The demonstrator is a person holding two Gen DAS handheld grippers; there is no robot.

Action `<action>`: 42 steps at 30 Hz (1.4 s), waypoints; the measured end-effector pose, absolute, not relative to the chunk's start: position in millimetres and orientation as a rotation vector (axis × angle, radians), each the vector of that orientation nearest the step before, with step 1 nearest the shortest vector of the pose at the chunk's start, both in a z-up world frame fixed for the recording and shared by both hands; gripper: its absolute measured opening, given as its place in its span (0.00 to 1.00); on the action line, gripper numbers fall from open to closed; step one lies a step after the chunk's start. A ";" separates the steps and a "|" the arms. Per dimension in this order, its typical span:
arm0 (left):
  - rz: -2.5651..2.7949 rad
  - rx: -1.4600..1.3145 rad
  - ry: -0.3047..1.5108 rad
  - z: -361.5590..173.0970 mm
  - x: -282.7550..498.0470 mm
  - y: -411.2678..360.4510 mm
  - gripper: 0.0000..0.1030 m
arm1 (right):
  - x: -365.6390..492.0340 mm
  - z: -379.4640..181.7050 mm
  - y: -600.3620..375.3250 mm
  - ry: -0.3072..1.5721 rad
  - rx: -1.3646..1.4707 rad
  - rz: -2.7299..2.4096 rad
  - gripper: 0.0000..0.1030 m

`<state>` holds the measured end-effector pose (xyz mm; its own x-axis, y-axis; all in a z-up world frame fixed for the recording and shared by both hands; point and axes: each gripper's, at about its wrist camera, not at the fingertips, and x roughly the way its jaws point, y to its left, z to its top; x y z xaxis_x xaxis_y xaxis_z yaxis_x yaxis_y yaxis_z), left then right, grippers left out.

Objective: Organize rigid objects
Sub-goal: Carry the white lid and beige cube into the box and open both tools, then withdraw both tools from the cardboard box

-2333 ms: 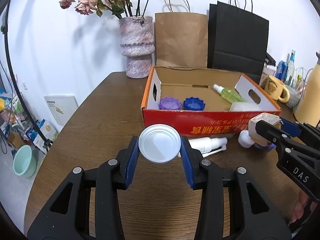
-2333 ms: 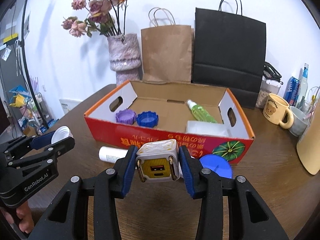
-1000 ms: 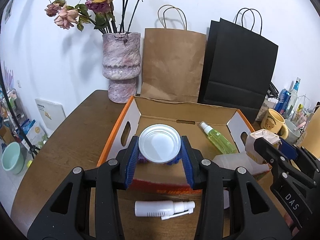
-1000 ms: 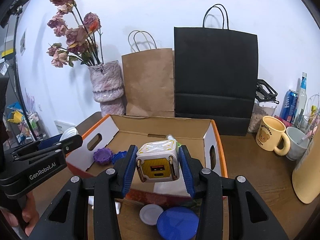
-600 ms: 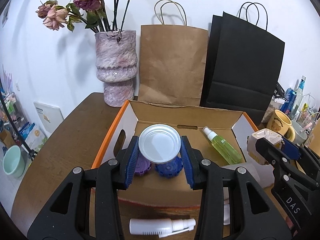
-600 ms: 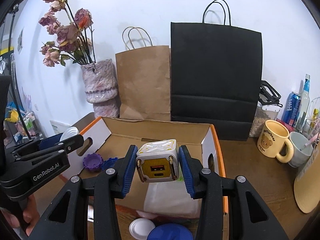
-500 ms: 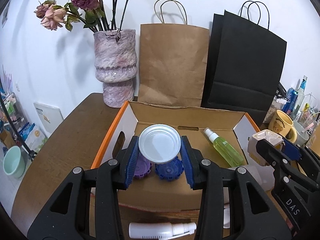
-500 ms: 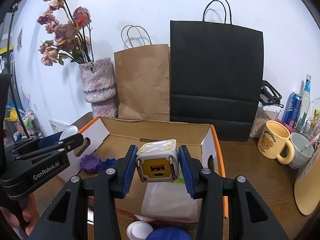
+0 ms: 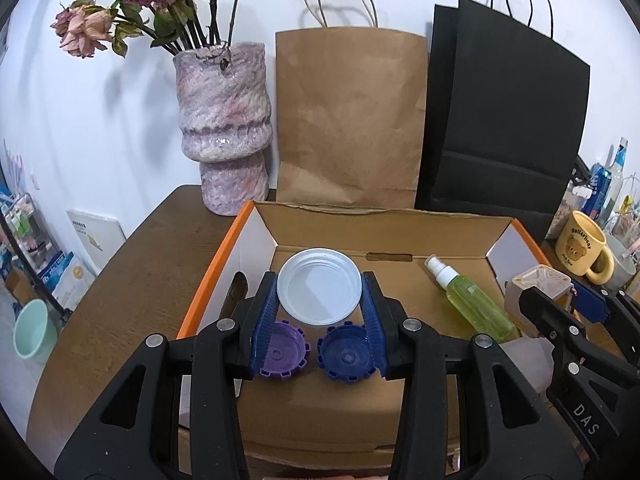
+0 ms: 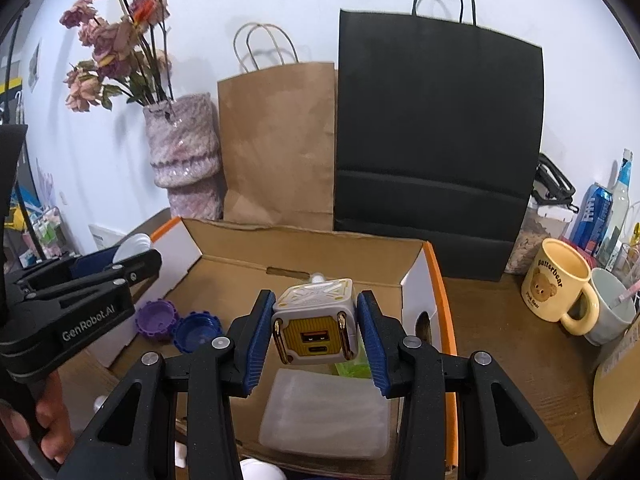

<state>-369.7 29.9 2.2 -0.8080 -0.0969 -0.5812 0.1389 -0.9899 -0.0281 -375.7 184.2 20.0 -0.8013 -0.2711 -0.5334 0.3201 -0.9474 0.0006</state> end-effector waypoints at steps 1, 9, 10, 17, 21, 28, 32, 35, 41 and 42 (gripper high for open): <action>-2.872 0.923 0.102 1.2 -370.9 29.9 0.36 | -377.5 18.3 185.0 0.127 0.794 -2.714 0.45; -2.849 0.932 0.088 -5.6 -373.6 26.0 0.75 | -387.0 9.2 194.6 0.123 0.864 -2.739 0.69; -2.851 0.919 0.087 -5.3 -372.6 25.0 0.83 | -386.2 10.6 196.5 0.122 0.858 -2.748 0.89; -2.837 0.901 0.107 -5.1 -371.2 19.1 1.00 | -385.4 15.8 202.1 0.106 0.840 -2.772 0.92; -2.832 0.909 0.123 -6.7 -372.3 17.3 1.00 | -384.9 16.4 201.9 0.105 0.838 -2.771 0.92; -2.841 0.893 0.119 -4.6 -368.4 17.7 1.00 | -381.9 16.8 201.3 0.109 0.826 -2.770 0.92; -2.847 0.883 0.111 -2.0 -364.5 18.5 1.00 | -378.8 18.2 201.8 0.110 0.814 -2.771 0.92; -2.849 0.867 0.103 -0.2 -360.1 18.8 1.00 | -375.7 20.2 201.8 0.107 0.800 -2.773 0.92; -2.863 0.837 0.094 4.6 -347.7 18.1 1.00 | -363.9 25.6 202.3 0.110 0.757 -2.777 0.92; -2.865 0.831 0.095 5.7 -344.5 18.0 1.00 | -361.4 26.6 202.9 0.112 0.749 -2.780 0.92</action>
